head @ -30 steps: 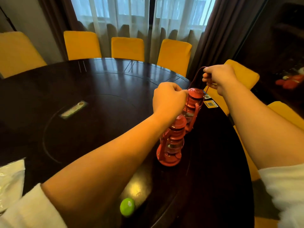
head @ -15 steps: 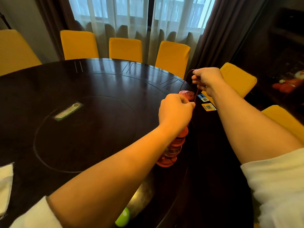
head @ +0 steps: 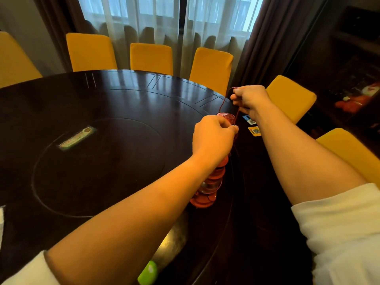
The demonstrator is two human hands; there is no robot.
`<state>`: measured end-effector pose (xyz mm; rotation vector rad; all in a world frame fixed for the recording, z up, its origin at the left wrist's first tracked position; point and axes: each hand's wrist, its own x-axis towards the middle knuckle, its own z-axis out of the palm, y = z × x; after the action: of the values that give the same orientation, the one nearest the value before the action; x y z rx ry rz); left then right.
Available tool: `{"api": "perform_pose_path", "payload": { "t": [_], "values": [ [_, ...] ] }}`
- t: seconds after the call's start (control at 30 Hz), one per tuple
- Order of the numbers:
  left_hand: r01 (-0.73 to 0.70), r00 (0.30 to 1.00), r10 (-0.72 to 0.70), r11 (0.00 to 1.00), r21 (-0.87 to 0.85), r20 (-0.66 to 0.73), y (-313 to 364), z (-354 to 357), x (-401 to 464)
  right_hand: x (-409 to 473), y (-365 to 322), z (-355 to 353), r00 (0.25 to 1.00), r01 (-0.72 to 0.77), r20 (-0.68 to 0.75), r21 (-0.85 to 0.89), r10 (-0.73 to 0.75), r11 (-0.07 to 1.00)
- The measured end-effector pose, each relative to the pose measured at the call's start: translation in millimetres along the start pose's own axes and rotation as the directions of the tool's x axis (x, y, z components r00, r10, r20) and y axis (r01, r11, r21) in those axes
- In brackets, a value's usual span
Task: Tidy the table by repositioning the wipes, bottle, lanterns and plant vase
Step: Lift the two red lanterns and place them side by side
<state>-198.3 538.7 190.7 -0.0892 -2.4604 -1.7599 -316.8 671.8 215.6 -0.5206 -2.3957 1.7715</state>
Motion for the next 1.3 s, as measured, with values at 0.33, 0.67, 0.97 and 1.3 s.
{"api": "perform_pose_path", "payload": {
  "t": [0.33, 0.67, 0.97, 1.3],
  "values": [
    [0.006, 0.998, -0.003, 0.999, -0.040, 0.070, 0.6, 3.6, -3.6, 2.3, 9.0, -0.2, 1.000, -0.002, -0.019, 0.054, 0.003, 0.999],
    [0.031, 0.997, -0.028, 0.998, -0.046, 0.071, -2.1, 1.3, -6.8, 0.5, 15.1, -12.7, 0.997, -0.076, -0.007, -0.040, 0.076, 0.996],
    [0.036, 0.999, -0.036, 0.999, -0.017, -0.010, -7.0, -27.9, -12.5, -6.0, 23.8, -21.2, 0.996, -0.016, -0.084, -0.078, 0.010, 0.997],
    [0.072, 0.979, -0.055, 0.994, 0.080, -0.196, -18.8, -102.6, -28.7, -51.6, 17.6, -26.6, 0.956, 0.170, -0.234, -0.048, -0.176, 0.984]
  ]
}}
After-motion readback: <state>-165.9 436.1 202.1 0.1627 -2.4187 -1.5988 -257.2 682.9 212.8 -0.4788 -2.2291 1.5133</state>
